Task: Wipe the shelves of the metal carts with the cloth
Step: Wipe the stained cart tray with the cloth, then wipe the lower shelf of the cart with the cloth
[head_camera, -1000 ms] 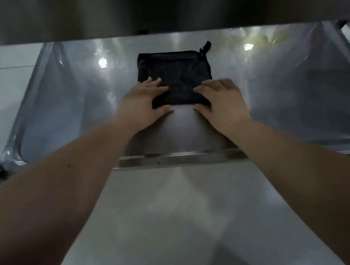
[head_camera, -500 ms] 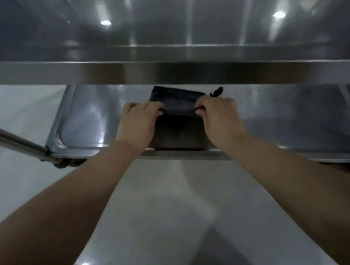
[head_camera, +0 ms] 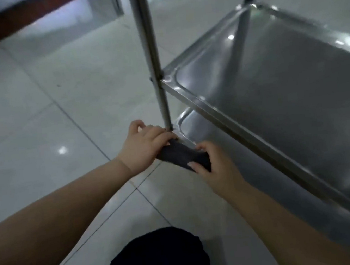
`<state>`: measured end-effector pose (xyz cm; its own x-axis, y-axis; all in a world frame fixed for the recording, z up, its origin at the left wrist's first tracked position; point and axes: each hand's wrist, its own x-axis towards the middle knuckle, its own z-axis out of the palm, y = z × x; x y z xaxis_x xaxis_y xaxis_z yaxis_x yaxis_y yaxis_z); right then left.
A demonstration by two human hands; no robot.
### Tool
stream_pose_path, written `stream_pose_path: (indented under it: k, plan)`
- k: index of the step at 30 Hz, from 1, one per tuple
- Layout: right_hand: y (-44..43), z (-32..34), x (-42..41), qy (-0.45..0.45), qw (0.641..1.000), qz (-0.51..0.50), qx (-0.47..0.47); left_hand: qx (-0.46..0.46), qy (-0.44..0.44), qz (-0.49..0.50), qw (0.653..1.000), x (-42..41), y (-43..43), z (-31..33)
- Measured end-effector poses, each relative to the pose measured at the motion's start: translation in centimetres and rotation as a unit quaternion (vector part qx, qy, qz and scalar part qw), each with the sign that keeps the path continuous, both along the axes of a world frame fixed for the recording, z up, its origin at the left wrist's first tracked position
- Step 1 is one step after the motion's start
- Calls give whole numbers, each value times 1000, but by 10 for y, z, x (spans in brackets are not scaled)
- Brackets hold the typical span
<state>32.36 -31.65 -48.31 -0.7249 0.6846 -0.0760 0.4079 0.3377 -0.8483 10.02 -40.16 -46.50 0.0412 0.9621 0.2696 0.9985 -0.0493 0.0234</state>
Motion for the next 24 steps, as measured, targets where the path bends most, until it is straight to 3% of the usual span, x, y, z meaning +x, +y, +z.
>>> stream_pose_path:
  k: [3,10,14,17,20,24]
  plan:
    - [-18,74,-44,30,997,-10,75,-14,37,35,999,-37,-18,86]
    - [-12,321,-108,52,993,19,108,27,48,53,997,-93,-47,331]
    - [-5,471,-117,9,972,73,225,-8,-6,27,1000,-93,-70,471]
    - [-3,571,-122,-44,929,132,342,-3,-27,51,998,-86,-85,554]
    - [-11,635,-132,-88,888,208,401,38,-12,66,997,-82,-97,612]
    - [-32,659,-152,-94,867,200,446,9,25,107,994,-91,-108,644]
